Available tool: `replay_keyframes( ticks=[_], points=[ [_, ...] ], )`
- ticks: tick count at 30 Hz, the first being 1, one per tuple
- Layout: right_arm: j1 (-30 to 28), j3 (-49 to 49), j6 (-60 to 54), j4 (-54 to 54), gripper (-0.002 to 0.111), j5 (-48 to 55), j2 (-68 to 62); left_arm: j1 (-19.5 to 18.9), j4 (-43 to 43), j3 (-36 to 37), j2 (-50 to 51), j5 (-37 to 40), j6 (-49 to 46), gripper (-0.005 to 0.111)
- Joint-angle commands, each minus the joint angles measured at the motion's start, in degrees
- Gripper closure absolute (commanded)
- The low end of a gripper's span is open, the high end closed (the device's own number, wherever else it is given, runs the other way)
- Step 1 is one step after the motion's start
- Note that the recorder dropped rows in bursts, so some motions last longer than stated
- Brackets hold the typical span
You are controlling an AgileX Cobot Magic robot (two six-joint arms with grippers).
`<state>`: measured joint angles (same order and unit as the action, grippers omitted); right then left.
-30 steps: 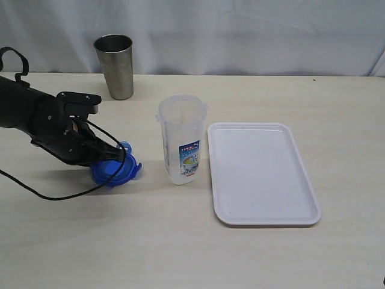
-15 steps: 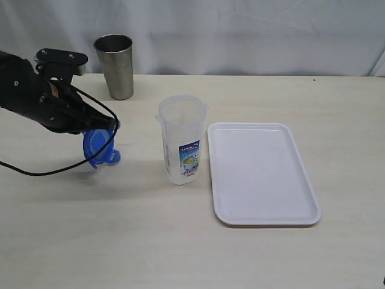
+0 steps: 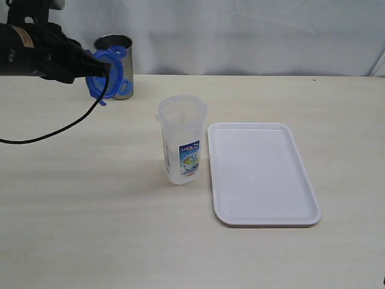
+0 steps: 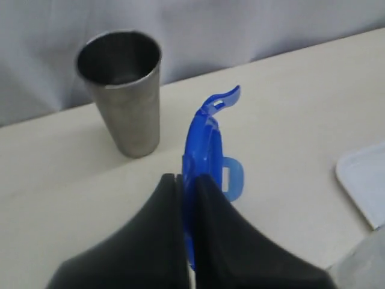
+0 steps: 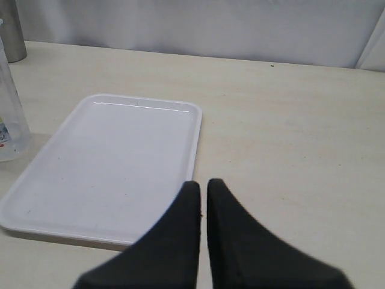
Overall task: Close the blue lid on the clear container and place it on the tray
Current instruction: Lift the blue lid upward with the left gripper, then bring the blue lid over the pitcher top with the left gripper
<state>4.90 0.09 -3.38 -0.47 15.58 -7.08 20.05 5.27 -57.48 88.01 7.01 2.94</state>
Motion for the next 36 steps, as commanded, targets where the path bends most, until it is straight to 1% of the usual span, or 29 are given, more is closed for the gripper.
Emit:
replay_keyframes(
  ticks=[1,5,8,11,13,17,21,22,23,25,27,28,30,31,32,33,34,35,36],
  points=[
    [-0.22,-0.09,0.23,0.06,0.104,-0.54,-0.11,4.68,0.21,0.06,-0.45,-8.35,-5.82,0.107],
    [-0.22,-0.09,0.23,0.06,0.104,-0.54,-0.11,8.33,0.21,0.06,-0.45,-15.41,-15.58,0.107],
    [-0.22,-0.09,0.23,0.06,0.104,-0.54,-0.11,10.28,0.11,0.06,-0.45,-19.62,-24.46,0.107],
    [-0.22,-0.09,0.23,0.06,0.104,-0.54,-0.11,11.74,0.11,0.06,-0.45,-20.35,-34.29,0.107],
    [-0.22,-0.09,0.23,0.06,0.104,-0.54,-0.11,12.57,0.0,0.06,-0.45,-19.22,-39.85,0.107],
    [-0.22,-0.09,0.23,0.06,0.104,-0.54,-0.11,12.7,-0.38,0.06,-0.32,-17.44,-45.9,0.107],
    [-0.22,-0.09,0.23,0.06,0.104,-0.54,-0.11,12.7,-0.73,0.06,-0.32,-19.32,-55.93,0.107],
    [-0.22,-0.09,0.23,0.06,0.104,-0.54,-0.11,12.7,-2.55,0.06,-0.32,-20.03,-57.37,0.107],
    [-0.22,-0.09,0.23,0.06,0.104,-0.54,-0.11,12.7,-5.75,0.06,-0.32,-21.12,-60.18,0.107],
    [-0.22,-0.09,0.23,0.06,0.104,-0.54,-0.11,12.7,-15.76,0.06,-0.32,-23.59,-70.77,0.107],
    [-0.22,-0.09,0.23,0.06,0.104,-0.54,-0.11,12.84,-31.78,0.06,-0.08,-28.81,-84.94,0.107],
    [-0.22,-0.09,0.23,0.06,0.104,-0.54,-0.11,13.31,-38.38,0.06,0.16,-31.7,-90.79,0.107],
    [-0.22,-0.09,0.23,0.06,0.104,-0.54,-0.11,14.22,-51.46,0.06,0.69,-38.8,-104.84,0.107],
    [-0.22,-0.09,0.23,0.06,0.104,-0.54,-0.11,14.66,-55.07,0.06,1.05,-41.91,-110.03,0.107],
    [-0.22,-0.09,0.23,0.06,0.104,-0.54,-0.11,15.88,-61.04,0.06,2.35,-49.64,-120.96,0.107],
    [-0.22,-0.09,0.23,0.06,0.104,-0.54,-0.11,16.45,-62.49,0.06,2.96,-52.98,-124.59,0.107],
    [-0.22,-0.09,0.23,0.06,0.104,-0.54,-0.11,17.92,-62.99,0.06,4.57,-60.7,-125.71,0.107],
    [-0.22,-0.09,0.23,0.06,0.104,-0.54,-0.11,18.77,-63.12,0.06,5.25,-62.61,-125.71,0.107],
    [-0.22,-0.09,0.23,0.06,0.104,-0.54,-0.11,20.85,-64.35,0.06,5.99,-61.88,-125.71,0.107]
  ],
)
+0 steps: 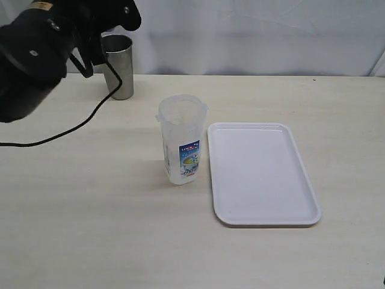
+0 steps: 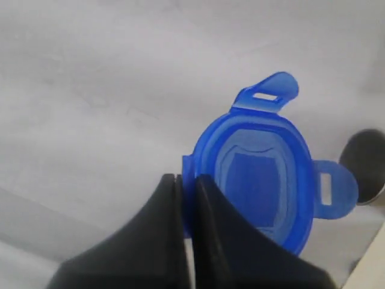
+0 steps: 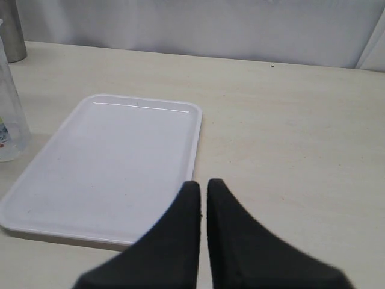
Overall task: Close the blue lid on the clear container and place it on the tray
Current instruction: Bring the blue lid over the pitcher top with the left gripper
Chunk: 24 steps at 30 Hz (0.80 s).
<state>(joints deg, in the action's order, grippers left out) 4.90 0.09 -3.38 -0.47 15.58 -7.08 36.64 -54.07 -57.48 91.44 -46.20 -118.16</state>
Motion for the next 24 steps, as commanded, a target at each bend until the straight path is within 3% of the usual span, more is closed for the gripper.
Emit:
replay_keyframes(
  ticks=[1,3,5,15,24],
  points=[
    [-0.22,-0.09,0.23,0.06,0.104,-0.54,-0.11,6.04,-5.74,0.06,2.99,-4.02,-4.61,0.107],
    [-0.22,-0.09,0.23,0.06,0.104,-0.54,-0.11,9.05,-4.12,0.06,4.1,4.91,-4.61,0.107],
    [-0.22,-0.09,0.23,0.06,0.104,-0.54,-0.11,11.21,-2.89,0.06,4.85,7.35,-4.61,0.107],
    [-0.22,-0.09,0.23,0.06,0.104,-0.54,-0.11,15.43,-5.29,0.15,5.07,11.05,-4.61,0.107],
    [-0.22,-0.09,0.23,0.06,0.104,-0.54,-0.11,15.82,-5.61,0.15,5.07,10.29,-4.61,0.107]
  ],
)
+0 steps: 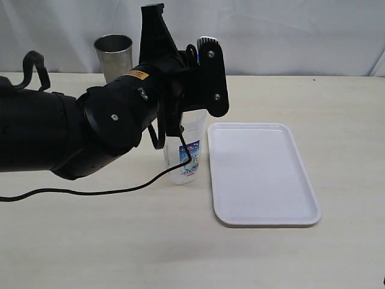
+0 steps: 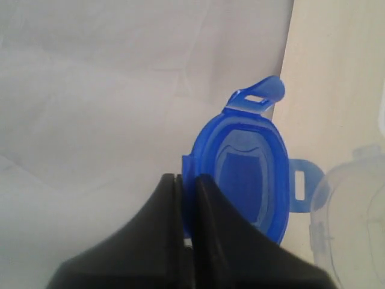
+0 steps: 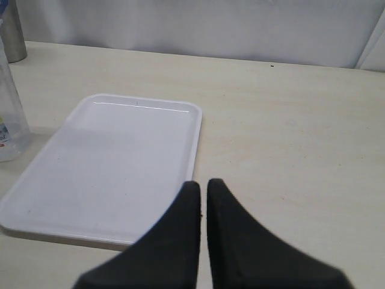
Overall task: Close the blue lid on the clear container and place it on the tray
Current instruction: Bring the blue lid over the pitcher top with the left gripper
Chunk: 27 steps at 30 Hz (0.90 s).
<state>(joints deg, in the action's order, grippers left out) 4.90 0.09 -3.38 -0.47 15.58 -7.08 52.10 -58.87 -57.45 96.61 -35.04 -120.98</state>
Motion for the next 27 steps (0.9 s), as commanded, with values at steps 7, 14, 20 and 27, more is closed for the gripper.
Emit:
replay_keyframes(
  ticks=[7,14,20,27],
  points=[
    [-0.22,-0.09,0.23,0.06,0.104,-0.54,-0.11,2.96,-3.24,0.12,-0.1,-9.12,-1.8,0.107],
    [-0.22,-0.09,0.23,0.06,0.104,-0.54,-0.11,3.13,-5.16,0.12,-0.1,-18.28,-1.8,0.107],
    [-0.22,-0.09,0.23,0.06,0.104,-0.54,-0.11,2.98,-7.49,0.12,-0.1,-16.92,-1.8,0.107],
    [-0.22,-0.09,0.23,0.06,0.104,-0.54,-0.11,-2.13,-6.48,0.12,0.04,-12.67,-1.69,0.107]
  ],
)
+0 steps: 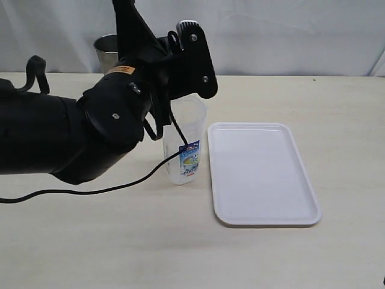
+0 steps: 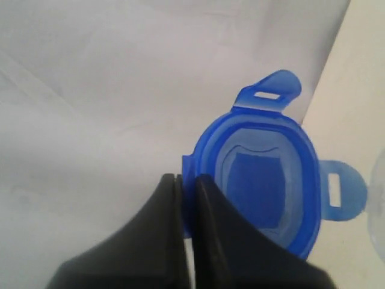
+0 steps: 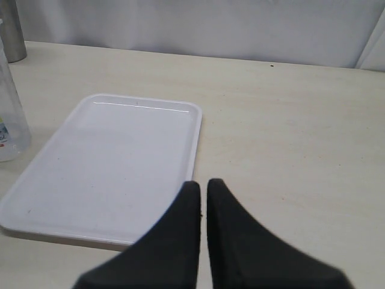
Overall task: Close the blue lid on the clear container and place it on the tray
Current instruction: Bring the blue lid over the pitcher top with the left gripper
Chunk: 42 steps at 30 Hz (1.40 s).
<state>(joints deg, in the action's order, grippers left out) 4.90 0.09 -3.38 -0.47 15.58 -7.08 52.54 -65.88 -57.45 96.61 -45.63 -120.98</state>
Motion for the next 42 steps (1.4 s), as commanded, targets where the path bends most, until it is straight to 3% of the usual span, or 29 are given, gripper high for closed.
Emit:
replay_keyframes(
  ticks=[1,4,9,13,16,23,27,33,42],
  points=[
    [-0.22,-0.09,0.23,0.06,0.104,-0.54,-0.11,-3.01,0.89,0.12,0.04,-3.25,-1.59,0.107],
    [-0.22,-0.09,0.23,0.06,0.104,-0.54,-0.11,-4.68,1.56,0.12,0.04,-3.78,-1.59,0.107],
    [-0.22,-0.09,0.23,0.06,0.104,-0.54,-0.11,-7.51,0.78,0.12,0.04,7.59,2.39,0.107],
    [-0.22,-0.09,0.23,0.06,0.104,-0.54,-0.11,-7.77,2.26,0.12,0.04,11.37,9.49,0.107],
    [-0.22,-0.09,0.23,0.06,0.104,-0.54,-0.11,-7.77,2.0,0.12,0.04,13.44,9.49,0.107],
    [-0.22,-0.09,0.23,0.06,0.104,-0.54,-0.11,-7.61,1.72,0.12,-0.09,13.31,9.49,0.107],
    [-0.22,-0.09,0.23,0.06,0.104,-0.54,-0.11,-5.24,1.98,0.12,-0.18,9.01,7.02,0.107],
    [-0.22,-0.09,0.23,0.06,0.104,-0.54,-0.11,-1.87,1.77,0.12,-0.18,8.59,0.79,0.107],
    [-0.22,-0.09,0.23,0.06,0.104,-0.54,-0.11,-1.87,-1.01,0.12,-0.18,7.19,-1.82,0.107]
  ],
)
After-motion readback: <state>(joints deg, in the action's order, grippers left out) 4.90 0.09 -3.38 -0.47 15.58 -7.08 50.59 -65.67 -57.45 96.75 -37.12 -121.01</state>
